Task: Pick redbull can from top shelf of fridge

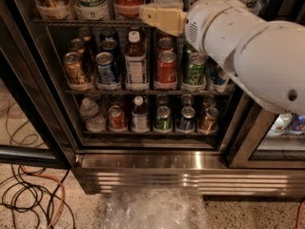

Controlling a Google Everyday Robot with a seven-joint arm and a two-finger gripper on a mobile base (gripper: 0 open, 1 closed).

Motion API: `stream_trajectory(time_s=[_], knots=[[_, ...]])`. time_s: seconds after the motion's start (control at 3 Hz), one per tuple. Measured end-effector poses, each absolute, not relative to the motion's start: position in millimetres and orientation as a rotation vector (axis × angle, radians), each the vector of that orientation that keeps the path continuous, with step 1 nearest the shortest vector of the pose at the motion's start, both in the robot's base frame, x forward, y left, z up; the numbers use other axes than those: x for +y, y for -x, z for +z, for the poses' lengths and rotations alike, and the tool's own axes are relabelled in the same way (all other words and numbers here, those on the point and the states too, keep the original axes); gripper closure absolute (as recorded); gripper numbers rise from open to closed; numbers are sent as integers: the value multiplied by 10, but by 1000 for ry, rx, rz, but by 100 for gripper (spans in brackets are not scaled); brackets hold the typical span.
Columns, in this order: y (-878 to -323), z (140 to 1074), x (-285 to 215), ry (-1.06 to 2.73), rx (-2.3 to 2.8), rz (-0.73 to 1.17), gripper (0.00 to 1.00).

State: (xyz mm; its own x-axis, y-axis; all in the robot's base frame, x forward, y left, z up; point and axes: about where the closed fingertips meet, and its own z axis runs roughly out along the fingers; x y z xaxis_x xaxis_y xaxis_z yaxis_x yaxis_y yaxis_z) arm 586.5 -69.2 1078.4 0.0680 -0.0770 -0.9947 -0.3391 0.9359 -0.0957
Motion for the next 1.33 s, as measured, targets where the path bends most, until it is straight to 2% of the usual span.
stream_trajectory(time_s=[0.33, 0.67, 1.0, 1.33], knots=[[-6010, 10671, -889, 409, 1486, 118, 0], [-6009, 10673, -888, 409, 1486, 119, 0], [-6009, 10673, -887, 409, 1486, 119, 5], [-6009, 10673, -887, 409, 1486, 119, 17]])
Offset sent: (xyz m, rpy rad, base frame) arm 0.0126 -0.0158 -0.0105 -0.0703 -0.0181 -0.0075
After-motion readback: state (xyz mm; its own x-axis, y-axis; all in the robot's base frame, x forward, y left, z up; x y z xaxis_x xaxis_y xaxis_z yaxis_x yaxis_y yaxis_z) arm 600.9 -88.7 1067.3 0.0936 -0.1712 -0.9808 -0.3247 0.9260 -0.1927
